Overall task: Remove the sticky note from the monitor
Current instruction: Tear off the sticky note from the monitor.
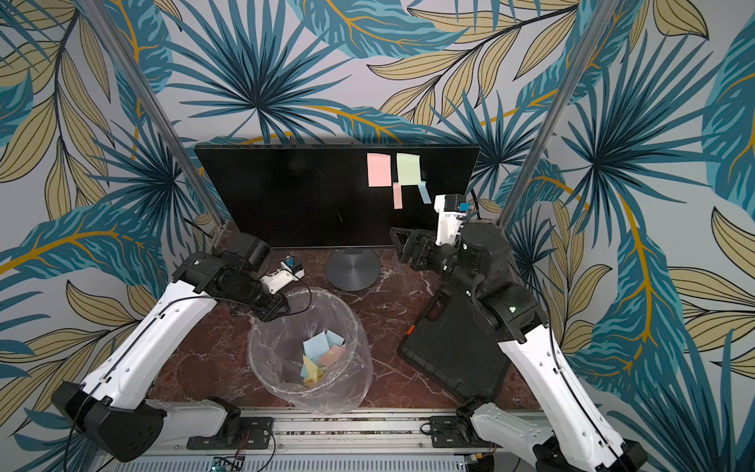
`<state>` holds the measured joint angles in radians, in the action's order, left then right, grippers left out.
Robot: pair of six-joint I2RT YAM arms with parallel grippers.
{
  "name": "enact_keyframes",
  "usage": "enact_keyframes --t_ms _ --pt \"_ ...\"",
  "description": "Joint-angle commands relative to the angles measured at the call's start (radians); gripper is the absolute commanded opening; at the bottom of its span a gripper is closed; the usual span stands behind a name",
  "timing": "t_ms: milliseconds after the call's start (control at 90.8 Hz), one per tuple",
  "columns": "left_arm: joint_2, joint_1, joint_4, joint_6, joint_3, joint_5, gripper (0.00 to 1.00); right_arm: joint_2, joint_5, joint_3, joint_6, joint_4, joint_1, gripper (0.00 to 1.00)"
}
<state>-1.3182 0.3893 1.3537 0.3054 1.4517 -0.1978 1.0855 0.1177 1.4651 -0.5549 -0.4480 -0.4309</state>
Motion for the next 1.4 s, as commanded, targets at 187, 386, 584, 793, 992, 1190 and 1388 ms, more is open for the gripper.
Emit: enact_keyframes --t_ms 187,386,584,793,992,1190,1388 --pt "0.002 0.001 0.005 0.003 0.029 0.01 0.4 0.098 0.137 0.085 -0.229 0.165 0.129 0.76" --pt "0.002 0.001 0.003 0.003 0.029 0.011 0.4 0.144 0.168 0.081 -0.35 0.295 0.165 0.73" --pt "0.003 0.002 0.004 0.004 0.029 0.011 0.4 0.197 0.167 0.089 -0.426 0.367 0.17 0.7" --pt "0.008 0.001 0.003 0.003 0.028 0.01 0.4 0.235 0.153 0.086 -0.485 0.437 0.172 0.68" --pt "0.008 0.002 0.002 0.004 0.029 0.013 0.4 0.258 0.133 0.088 -0.519 0.472 0.172 0.68" --pt "0.011 0.002 0.002 0.005 0.029 0.013 0.4 0.275 0.118 0.09 -0.539 0.497 0.174 0.66" --pt "0.012 0.001 0.004 0.005 0.029 0.014 0.4 0.3 0.116 0.104 -0.549 0.517 0.173 0.62"
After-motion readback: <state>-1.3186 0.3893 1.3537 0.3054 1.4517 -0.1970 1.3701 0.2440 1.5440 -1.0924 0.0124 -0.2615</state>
